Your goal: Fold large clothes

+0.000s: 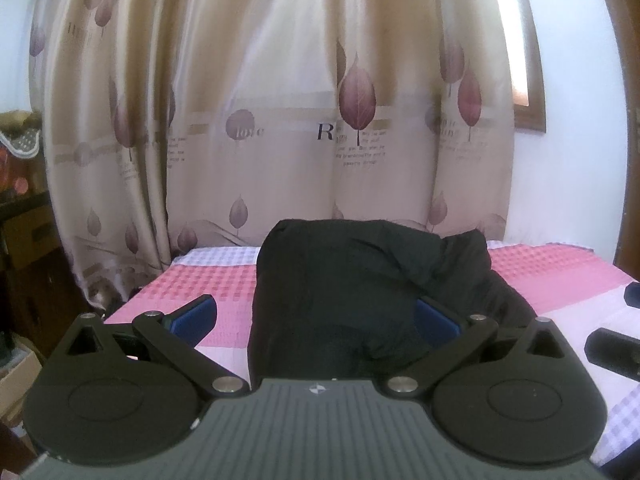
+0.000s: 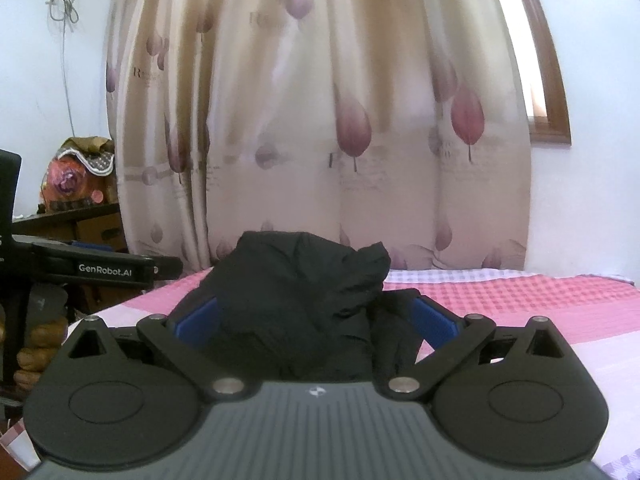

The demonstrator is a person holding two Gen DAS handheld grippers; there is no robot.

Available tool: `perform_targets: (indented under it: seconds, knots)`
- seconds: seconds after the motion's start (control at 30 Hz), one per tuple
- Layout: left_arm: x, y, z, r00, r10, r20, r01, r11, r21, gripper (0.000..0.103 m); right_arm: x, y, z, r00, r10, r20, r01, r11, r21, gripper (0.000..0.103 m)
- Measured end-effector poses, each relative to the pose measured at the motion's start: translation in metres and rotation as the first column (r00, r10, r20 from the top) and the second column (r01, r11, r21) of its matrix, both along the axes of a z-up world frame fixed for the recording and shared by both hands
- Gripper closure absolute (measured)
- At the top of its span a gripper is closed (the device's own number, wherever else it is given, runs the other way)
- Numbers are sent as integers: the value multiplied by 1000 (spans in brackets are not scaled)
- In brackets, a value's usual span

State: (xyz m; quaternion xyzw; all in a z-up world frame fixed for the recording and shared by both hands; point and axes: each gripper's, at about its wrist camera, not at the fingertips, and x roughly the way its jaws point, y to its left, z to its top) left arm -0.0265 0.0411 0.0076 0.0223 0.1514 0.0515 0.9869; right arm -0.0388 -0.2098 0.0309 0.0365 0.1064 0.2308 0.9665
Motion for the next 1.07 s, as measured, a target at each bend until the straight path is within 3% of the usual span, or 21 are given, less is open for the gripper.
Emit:
perform_targets:
  seconds: [0.47, 0.7, 1.07]
  knots:
    - [6, 3, -11, 1000, 9, -17, -9, 1000, -15, 0, 6, 6, -9, 999, -21, -30, 20, 999, -35, 0]
    - [3, -4, -19, 1000, 12, 26, -13, 1000, 25, 0, 9, 9, -15, 998, -41, -50, 39, 998, -41, 0]
    - [1, -8, -23, 1000, -11, 28, 11, 1000, 21, 0, 7, 12, -17, 998, -32, -46, 30, 998, -49, 0]
